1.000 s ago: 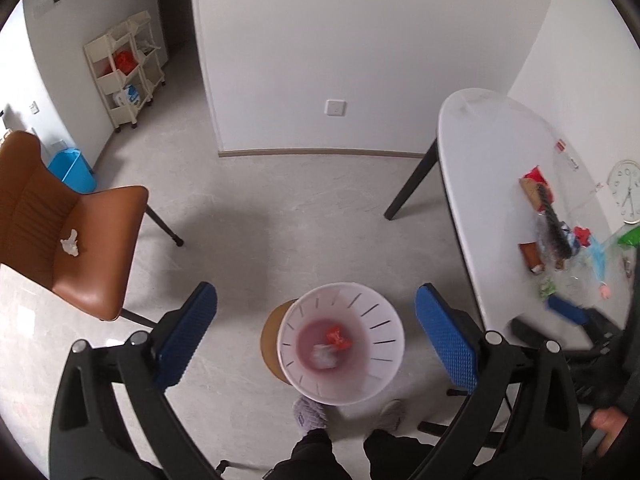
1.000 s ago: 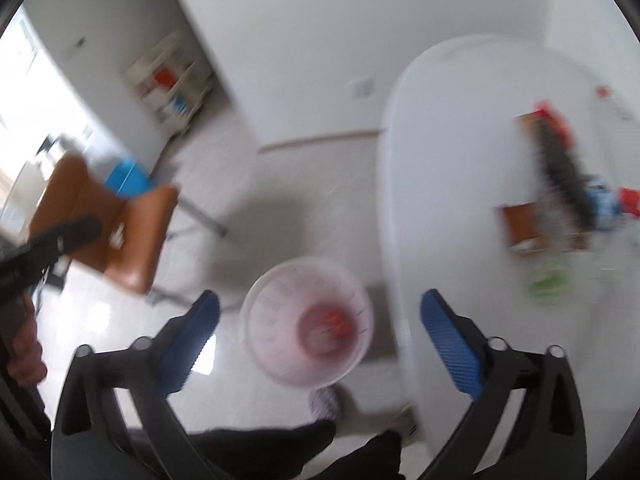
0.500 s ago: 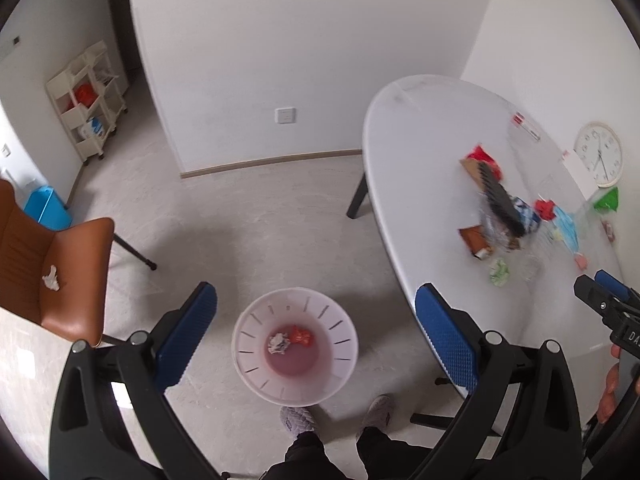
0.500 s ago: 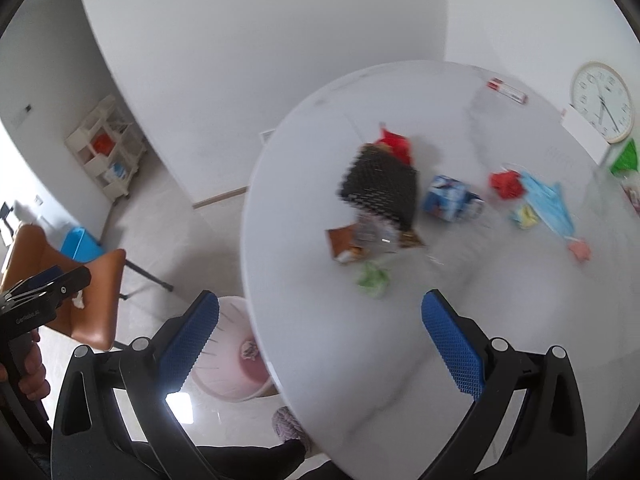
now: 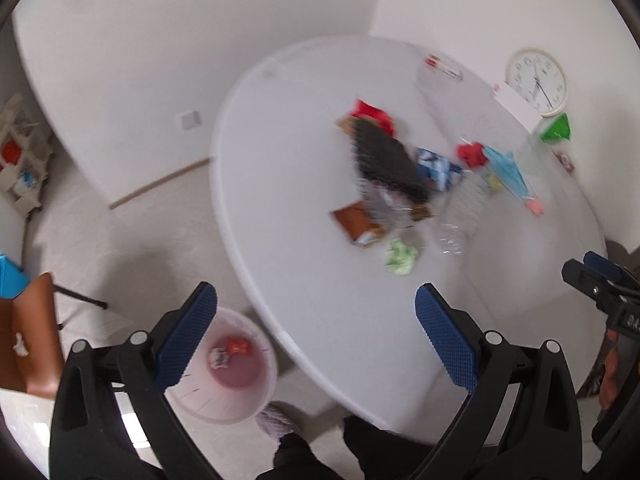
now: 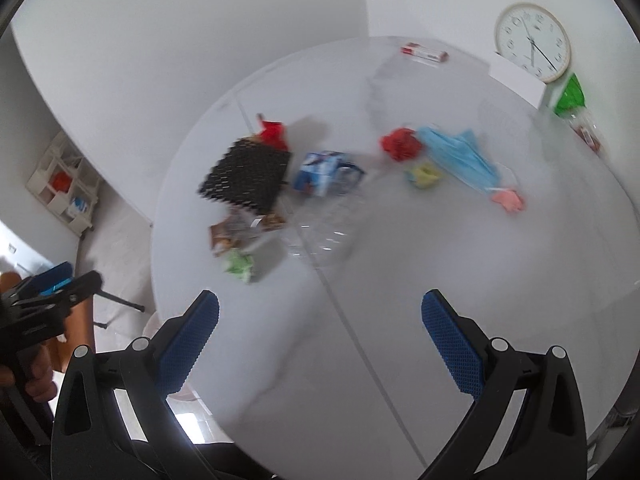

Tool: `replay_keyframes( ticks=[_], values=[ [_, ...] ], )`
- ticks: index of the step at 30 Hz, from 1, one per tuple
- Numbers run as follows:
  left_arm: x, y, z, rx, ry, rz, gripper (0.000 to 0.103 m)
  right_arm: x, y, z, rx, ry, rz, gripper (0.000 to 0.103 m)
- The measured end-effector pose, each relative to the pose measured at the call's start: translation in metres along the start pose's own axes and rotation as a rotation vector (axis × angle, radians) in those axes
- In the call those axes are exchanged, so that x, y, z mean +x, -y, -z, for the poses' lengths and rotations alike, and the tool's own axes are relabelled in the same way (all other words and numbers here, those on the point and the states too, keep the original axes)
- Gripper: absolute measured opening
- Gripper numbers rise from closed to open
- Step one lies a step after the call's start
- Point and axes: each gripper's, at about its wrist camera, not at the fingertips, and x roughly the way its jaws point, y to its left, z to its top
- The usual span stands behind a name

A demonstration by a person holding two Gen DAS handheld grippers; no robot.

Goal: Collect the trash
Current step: 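Return to the table and grasp the black foam net with the left tool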

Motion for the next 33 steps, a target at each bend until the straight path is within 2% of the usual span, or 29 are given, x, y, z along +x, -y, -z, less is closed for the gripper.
replay_keyframes(
  ticks=[7,10,13,15,18,20,22,29,33],
  values=[
    [0.058,0.036,-0.069,-0.010,-0.039,0.059,0.095,0.013,0.042,-0.010,0.050,-0.020,-0.009,0.101],
    [0.091,0.036,-0.103,-0.061,-0.077,0.104,0.095,0.023,0.056,-0.014,0.083,-0.033,-0.017,0.101],
    [0.126,0.030,-0.125,-0.105,-0.140,0.112,0.094,0.035,0.070,-0.016,0.123,-0.050,-0.033,0.101],
    [0.151,0.023,-0.135,-0.151,-0.198,0.132,0.087,0.043,0.078,-0.017,0.155,-0.062,-0.047,0.101],
    [0.177,0.010,-0.137,-0.225,-0.266,0.190,0.068,0.058,0.086,-0.019,0.196,-0.091,-0.068,0.101],
    [0.188,0.006,-0.137,-0.261,-0.292,0.229,0.049,0.066,0.086,-0.022,0.205,-0.104,-0.074,0.101],
    [0.196,0.004,-0.136,-0.287,-0.309,0.273,0.039,0.073,0.083,-0.027,0.203,-0.113,-0.076,0.101],
    [0.187,-0.001,-0.140,-0.336,-0.267,0.341,0.023,0.086,0.067,-0.047,0.241,-0.106,-0.131,0.101],
    [0.163,-0.005,-0.143,-0.357,-0.198,0.369,0.020,0.101,0.059,-0.056,0.368,-0.118,-0.178,0.101]
  ],
)
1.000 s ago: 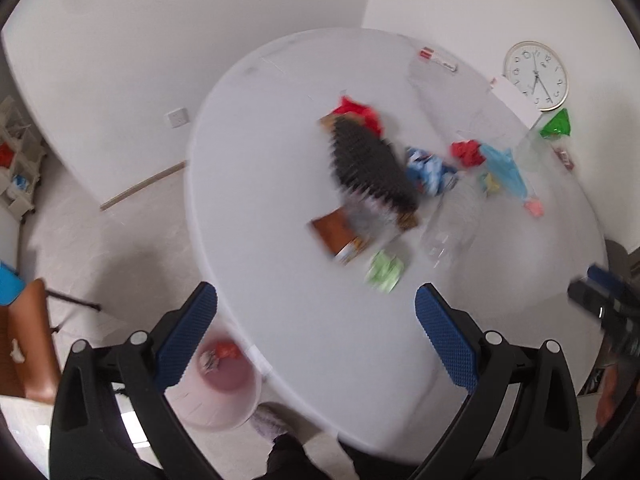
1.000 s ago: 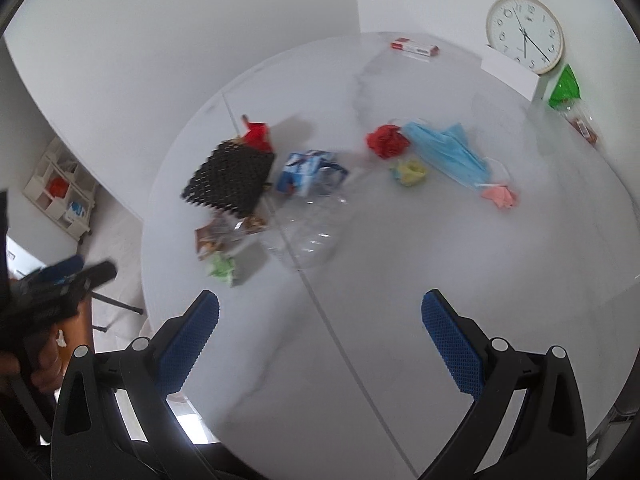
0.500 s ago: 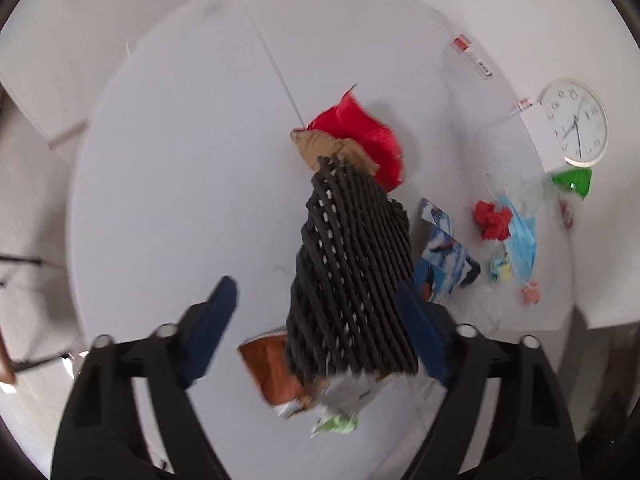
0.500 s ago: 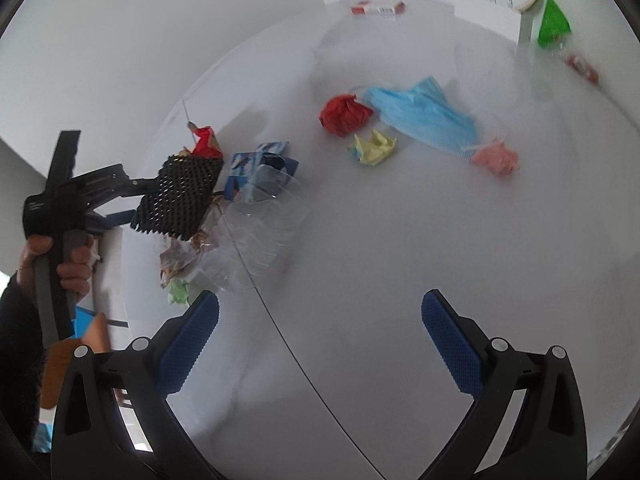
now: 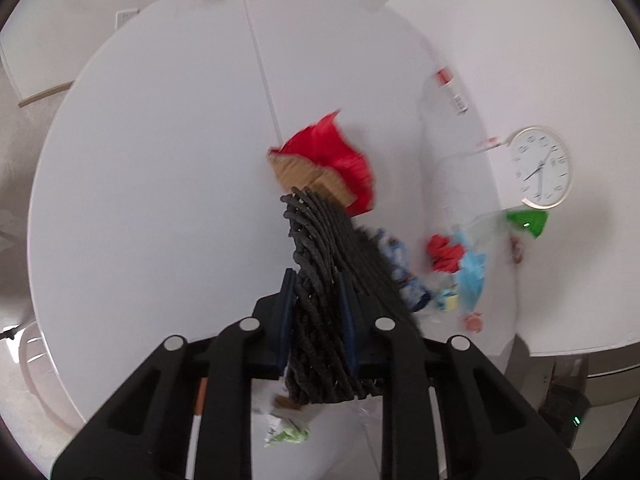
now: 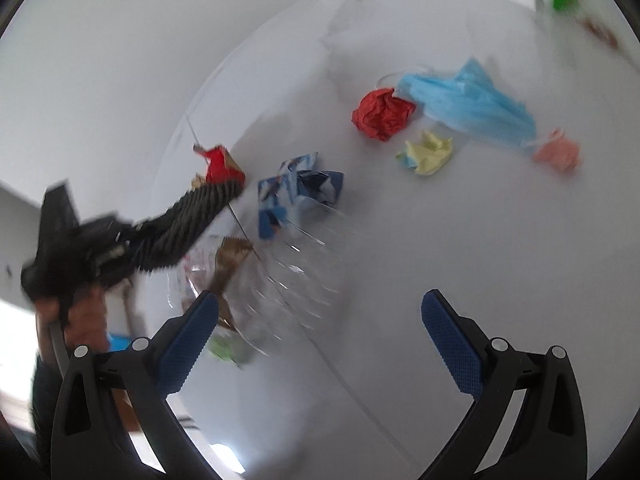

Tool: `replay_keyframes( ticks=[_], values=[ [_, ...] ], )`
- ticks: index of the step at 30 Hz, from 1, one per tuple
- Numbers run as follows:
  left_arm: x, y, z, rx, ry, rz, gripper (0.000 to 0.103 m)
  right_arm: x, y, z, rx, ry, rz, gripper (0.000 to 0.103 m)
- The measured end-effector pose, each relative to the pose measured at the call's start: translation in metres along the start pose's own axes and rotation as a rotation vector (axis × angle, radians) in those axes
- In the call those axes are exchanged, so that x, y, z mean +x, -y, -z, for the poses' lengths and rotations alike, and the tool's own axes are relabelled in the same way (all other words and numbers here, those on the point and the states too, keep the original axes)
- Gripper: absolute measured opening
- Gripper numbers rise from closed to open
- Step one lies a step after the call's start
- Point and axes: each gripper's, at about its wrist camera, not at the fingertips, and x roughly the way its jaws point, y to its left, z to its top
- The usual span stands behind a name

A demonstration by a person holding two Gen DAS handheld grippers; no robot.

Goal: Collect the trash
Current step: 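Return to the table and grasp the black foam net with the left tool, then grasp the clear-and-brown snack wrapper with the right tool while the left tool holds the foam net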

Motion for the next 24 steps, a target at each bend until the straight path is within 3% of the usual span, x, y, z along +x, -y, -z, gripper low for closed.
replay_keyframes(
  ticks=[7,12,14,19,24],
  values=[
    [-0.036,0.005,0.007,0.017,0.071,0.058,0.020,0.052,0.003,-0.010,0.247,-0.064,0.040,0.101],
    [-0.032,-0.002,0.006,-0.026,0.044,0.090,0.020,0.063,0.000,-0.008,0.279,-0.066,0.087,0.101],
    [-0.028,-0.008,0.003,-0.059,0.034,0.107,0.020,0.054,-0.003,-0.008,0.261,-0.028,0.126,0.101],
    [-0.020,-0.015,0.002,-0.098,0.020,0.115,0.020,0.020,-0.033,-0.005,-0.017,0.079,0.147,0.101],
    [-0.020,-0.024,0.002,-0.136,0.008,0.156,0.020,0.016,-0.088,0.016,-0.356,0.019,-0.016,0.095]
  ],
)
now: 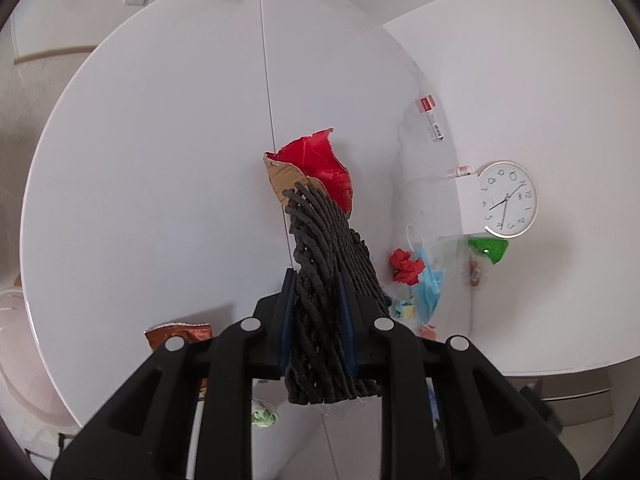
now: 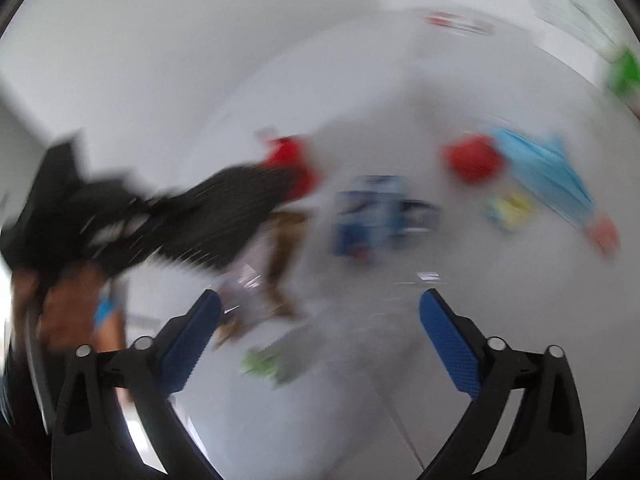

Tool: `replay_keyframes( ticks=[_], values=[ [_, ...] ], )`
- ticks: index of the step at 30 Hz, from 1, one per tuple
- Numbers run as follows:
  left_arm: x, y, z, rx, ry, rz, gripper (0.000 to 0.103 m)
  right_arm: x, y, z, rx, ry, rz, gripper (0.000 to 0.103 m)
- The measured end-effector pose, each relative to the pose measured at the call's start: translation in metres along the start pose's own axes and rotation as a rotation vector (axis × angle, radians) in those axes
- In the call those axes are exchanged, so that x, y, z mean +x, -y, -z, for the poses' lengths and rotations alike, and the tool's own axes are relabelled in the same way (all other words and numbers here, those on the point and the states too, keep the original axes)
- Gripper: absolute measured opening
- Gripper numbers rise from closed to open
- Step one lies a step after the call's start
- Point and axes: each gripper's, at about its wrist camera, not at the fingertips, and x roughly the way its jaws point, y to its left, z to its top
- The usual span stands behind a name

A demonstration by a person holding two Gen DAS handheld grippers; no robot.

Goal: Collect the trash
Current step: 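Grasp the clear-and-brown snack wrapper with the right tool while the left tool holds the foam net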

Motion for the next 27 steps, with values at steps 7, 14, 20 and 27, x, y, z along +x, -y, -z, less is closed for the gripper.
replay_keyframes(
  ticks=[7,14,20,27],
  values=[
    [-0.019,-0.019,-0.009,-0.038,0.004,0.087,0.020,0.040,-0.040,-0.009,-0.150,-0.075,-0.066,0.087],
    [-0.027,-0.038,-0.020,-0.066,0.000,0.151,0.020,0.080,-0.044,-0.037,-0.256,-0.149,-0.056,0.082],
    [-0.022,-0.054,-0.027,-0.098,-0.005,0.173,0.020,0.130,-0.046,-0.056,-0.239,-0.297,-0.103,0.063],
    [-0.023,-0.069,-0.028,-0.127,-0.003,0.157,0.020,0.150,-0.045,-0.062,-0.223,-0.362,-0.148,0.017]
  ],
)
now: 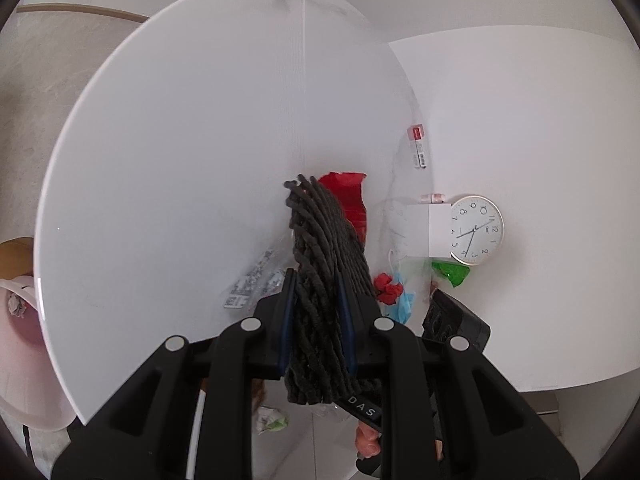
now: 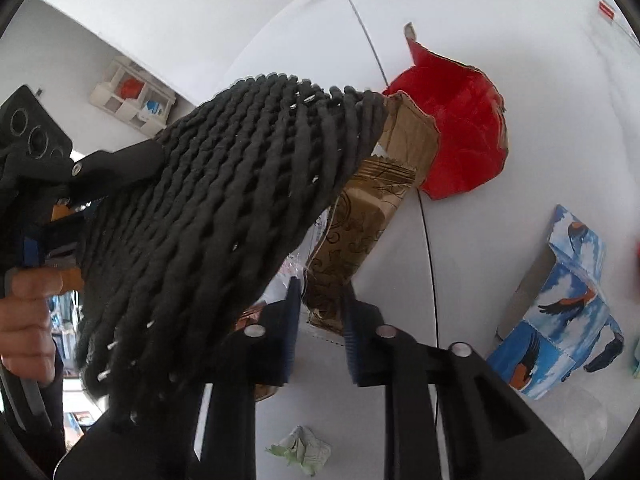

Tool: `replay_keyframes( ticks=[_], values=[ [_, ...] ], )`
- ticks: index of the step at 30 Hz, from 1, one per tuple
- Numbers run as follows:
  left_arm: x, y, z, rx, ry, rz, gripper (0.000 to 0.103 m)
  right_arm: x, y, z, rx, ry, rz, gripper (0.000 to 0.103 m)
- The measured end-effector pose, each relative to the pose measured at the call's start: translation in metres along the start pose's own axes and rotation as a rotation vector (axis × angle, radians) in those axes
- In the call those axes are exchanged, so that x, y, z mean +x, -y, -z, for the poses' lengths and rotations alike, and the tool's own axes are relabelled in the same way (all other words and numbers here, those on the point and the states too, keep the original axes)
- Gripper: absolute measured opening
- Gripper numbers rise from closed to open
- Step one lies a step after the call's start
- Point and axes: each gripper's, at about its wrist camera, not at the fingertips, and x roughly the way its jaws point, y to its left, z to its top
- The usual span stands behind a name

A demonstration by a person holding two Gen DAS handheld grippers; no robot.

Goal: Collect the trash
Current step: 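Grasp the clear-and-brown snack wrapper with the right tool while the left tool holds the foam net, then drop the foam net and wrapper into the wastebasket by opening both tools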

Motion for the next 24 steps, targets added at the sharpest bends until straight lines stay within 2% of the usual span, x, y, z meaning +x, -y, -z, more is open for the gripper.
replay_keyframes(
  ticks=[9,17,20,22,23,24],
  values=[
    [-0.045,0.006,0.013,0.028,0.097,-0.017,0.020,-0.045,-0.013,0.024,-0.003,0.099,0.079,0.014],
    [-0.127,0.015,0.060,0.093,0.236,-0.040,0.020,-0.097,-0.048,0.058,-0.047,0.201,0.137,0.014],
    [-0.163,0.010,0.083,0.122,0.289,-0.108,0.020,-0.109,-0.068,0.077,-0.068,0.228,0.185,0.014],
    [-0.190,-0.002,0.101,0.158,0.314,-0.214,0.020,-0.116,-0.080,0.089,-0.065,0.243,0.171,0.014],
    [-0.202,-0.010,0.113,0.194,0.331,-0.327,0.020,-0.120,-0.081,0.094,-0.067,0.248,0.161,0.014],
    [-0.207,-0.017,0.120,0.219,0.333,-0.402,0.020,-0.125,-0.090,0.101,-0.075,0.259,0.150,0.014]
  ],
)
